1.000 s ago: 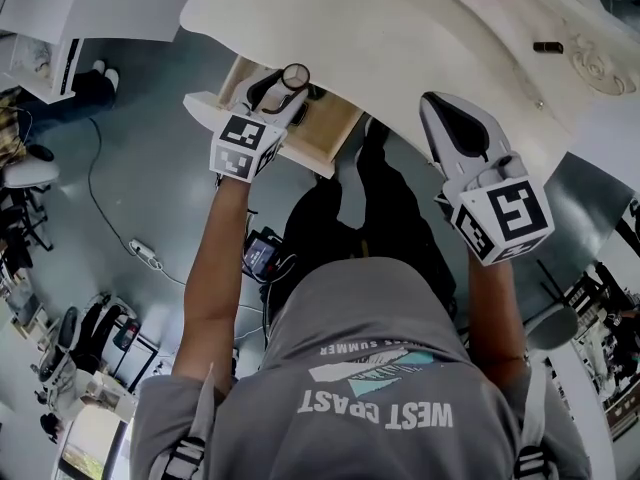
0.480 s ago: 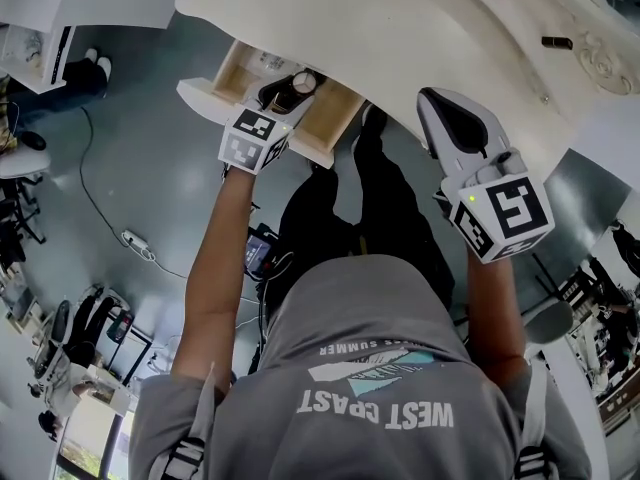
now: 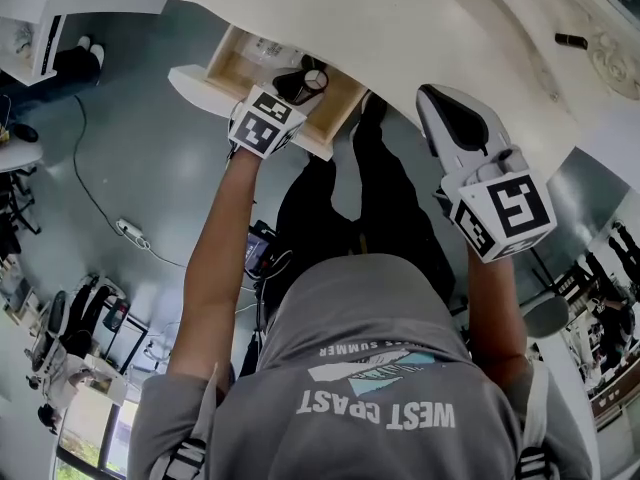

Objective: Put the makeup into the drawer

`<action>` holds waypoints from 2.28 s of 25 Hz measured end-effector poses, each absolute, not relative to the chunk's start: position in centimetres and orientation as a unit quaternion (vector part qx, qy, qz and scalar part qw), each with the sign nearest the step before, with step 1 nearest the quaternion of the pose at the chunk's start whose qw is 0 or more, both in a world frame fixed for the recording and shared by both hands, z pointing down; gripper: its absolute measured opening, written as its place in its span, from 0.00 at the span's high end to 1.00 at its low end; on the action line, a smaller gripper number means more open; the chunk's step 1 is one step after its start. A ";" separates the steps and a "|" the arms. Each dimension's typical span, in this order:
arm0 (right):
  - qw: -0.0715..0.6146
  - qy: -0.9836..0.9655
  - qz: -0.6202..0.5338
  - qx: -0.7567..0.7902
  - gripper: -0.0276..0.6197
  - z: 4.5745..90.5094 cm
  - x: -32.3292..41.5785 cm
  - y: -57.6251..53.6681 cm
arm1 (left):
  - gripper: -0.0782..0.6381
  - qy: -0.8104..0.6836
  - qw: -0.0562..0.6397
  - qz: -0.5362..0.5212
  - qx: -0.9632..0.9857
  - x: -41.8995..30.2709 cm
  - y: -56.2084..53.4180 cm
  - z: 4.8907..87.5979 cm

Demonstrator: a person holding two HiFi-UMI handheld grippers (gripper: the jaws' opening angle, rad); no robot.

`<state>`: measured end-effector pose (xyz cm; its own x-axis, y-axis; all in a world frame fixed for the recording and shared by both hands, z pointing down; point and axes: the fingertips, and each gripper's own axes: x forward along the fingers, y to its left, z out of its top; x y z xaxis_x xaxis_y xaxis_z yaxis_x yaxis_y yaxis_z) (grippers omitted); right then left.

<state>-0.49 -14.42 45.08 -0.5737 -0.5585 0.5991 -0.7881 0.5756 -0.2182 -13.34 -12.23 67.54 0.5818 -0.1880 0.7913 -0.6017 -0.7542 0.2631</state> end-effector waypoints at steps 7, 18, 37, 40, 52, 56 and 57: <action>0.245 -0.853 0.250 0.388 0.95 46.8 -0.5 -14.2 | 0.61 -0.196 0.273 0.427 0.840 -12.0 -11.0 70.3; 0.248 -0.848 0.266 0.385 0.95 48.6 -0.2 -14.1 | 0.61 -0.144 0.281 0.479 0.819 -10.3 -9.9 74.0; 0.237 -0.848 0.261 0.395 0.95 47.8 0.6 -14.4 | 0.58 -0.095 0.312 0.509 0.797 -9.6 -8.8 75.4; 0.236 -0.849 0.258 0.396 0.95 47.1 0.4 -14.3 | 0.56 -0.095 0.309 0.508 0.798 -9.8 -8.4 74.5; 0.206 -0.870 0.195 0.404 0.95 39.8 -0.7 -14.5 | 0.72 -0.198 0.216 0.423 0.857 -12.8 -12.6 60.1; 0.188 -0.879 0.163 0.408 0.95 36.8 -1.3 -14.1 | 0.83 -0.239 0.173 0.385 0.875 -14.5 -12.8 53.9; 0.184 -0.881 0.154 0.409 0.95 36.3 -1.5 -14.1 | 0.85 -0.248 0.164 0.371 0.880 -14.9 -12.9 52.5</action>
<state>-1.49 -14.14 36.25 -0.5983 -0.6628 0.4503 -0.7765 0.6183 -0.1217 -14.86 -12.89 52.54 0.6018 -0.3145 0.7341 -0.5578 -0.8234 0.1045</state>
